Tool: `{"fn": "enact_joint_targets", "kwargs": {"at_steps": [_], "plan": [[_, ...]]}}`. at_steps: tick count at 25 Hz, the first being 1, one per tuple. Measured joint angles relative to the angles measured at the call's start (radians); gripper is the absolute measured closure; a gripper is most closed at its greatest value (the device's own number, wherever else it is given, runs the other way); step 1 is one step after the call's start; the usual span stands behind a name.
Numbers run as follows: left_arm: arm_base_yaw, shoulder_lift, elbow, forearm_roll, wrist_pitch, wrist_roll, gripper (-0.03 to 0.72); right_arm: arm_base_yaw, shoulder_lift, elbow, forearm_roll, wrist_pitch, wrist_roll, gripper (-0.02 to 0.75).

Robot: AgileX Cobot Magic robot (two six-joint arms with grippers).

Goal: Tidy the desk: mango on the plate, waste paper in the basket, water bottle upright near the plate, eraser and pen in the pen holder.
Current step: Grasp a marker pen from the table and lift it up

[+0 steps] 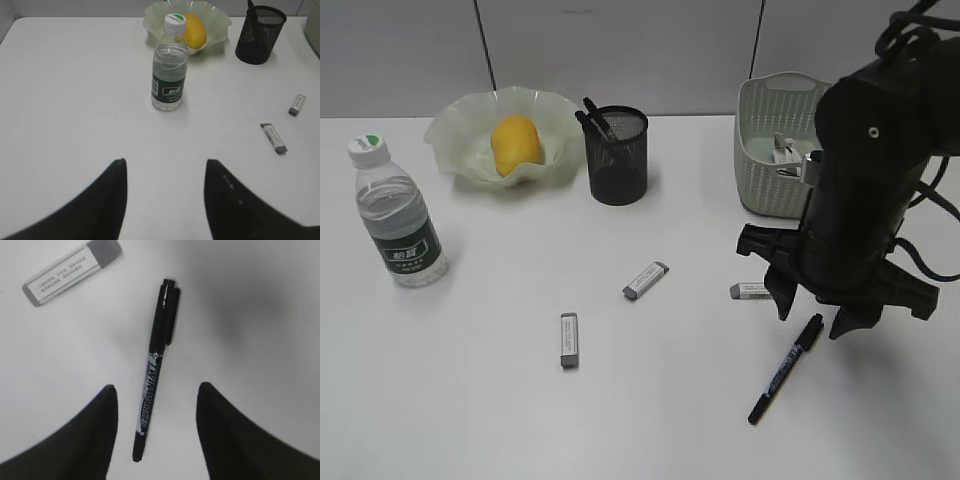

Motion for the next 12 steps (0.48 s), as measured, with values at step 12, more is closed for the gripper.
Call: {"fn": "enact_joint_targets", "kwargs": {"at_steps": [12], "plan": [[0.000,0.000,0.000,0.000,0.000,0.000,0.305,-0.059,0.034,0.000,-0.017,-0.086,0.028,0.274]]}}
